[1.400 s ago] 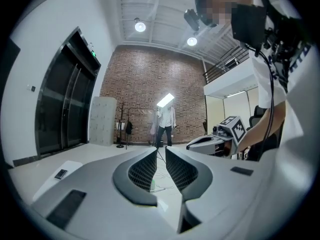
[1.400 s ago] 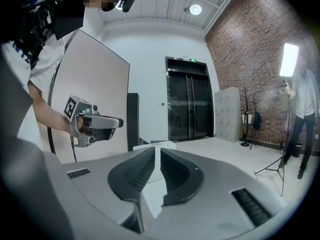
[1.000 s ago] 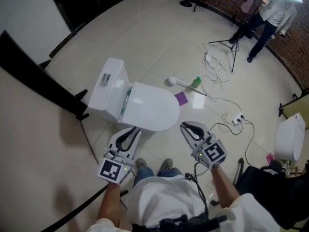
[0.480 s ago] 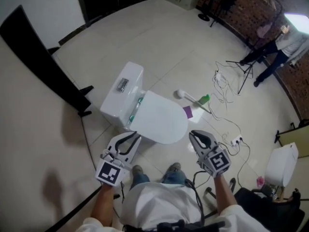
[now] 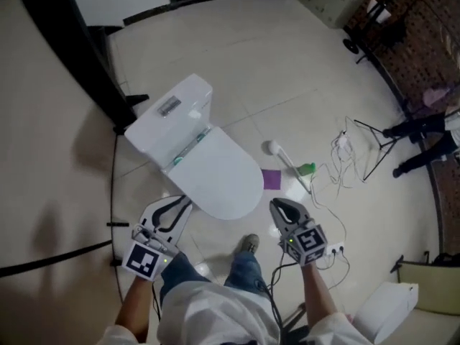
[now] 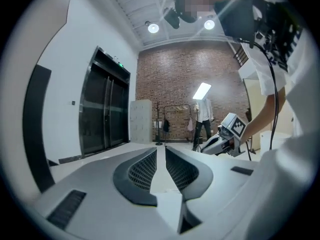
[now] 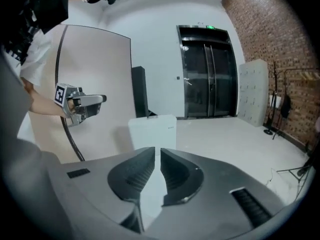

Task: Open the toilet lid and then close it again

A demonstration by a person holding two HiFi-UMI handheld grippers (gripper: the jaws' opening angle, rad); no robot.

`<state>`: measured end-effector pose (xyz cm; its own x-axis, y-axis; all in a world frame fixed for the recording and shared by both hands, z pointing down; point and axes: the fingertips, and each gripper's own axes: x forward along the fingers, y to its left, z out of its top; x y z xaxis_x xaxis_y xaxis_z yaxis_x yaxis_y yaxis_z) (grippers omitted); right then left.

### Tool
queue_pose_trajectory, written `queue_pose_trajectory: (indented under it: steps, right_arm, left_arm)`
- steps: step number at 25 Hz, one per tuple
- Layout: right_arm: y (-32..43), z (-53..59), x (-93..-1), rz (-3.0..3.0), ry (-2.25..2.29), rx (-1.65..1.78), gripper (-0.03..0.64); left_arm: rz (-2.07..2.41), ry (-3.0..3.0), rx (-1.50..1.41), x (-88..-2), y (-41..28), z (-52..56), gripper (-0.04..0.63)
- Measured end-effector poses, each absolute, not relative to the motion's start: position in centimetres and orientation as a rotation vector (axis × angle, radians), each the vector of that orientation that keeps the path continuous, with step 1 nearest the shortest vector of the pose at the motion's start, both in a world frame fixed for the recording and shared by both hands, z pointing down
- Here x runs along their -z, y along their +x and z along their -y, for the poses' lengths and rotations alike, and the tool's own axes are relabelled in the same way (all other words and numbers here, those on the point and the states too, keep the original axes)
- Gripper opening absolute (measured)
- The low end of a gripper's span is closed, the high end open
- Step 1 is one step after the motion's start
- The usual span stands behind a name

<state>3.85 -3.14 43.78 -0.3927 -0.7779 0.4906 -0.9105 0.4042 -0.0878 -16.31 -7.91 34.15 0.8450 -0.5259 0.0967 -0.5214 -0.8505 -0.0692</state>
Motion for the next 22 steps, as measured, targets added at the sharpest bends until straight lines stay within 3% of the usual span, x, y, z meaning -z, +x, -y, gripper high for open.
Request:
queue_pose_trajectory:
  steps: [3,8,11,15,22]
  right_arm:
    - [9.0,2.3,-47.7,2.282,1.340,-0.595,0.081]
    - [14.3,2.1,-54.3,2.304,1.227,-0.832,0.091]
    - [15.8,2.8,-59.7,2.296,1.217,-1.166,0.092]
    - [15.9,4.4,-67.2,2.230,1.214,-1.693,0.150]
    - [15.9,6.1,-80.7,2.024,1.165,-2.309,0.179]
  left_arm:
    - [-1.027,-2.942,0.199,-35.7,-12.6,5.7,0.051]
    - [-1.155,-2.891,0.247,-40.3,-7.9,4.0,0.051]
    - [-1.196,-2.889,0.349,-44.7,-6.4,3.7,0.051]
    - [-1.171,-2.913,0.515,-51.7,-5.0,3.7,0.051]
    - [-1.099,-2.941,0.601,-60.8,-2.8,3.4,0.051]
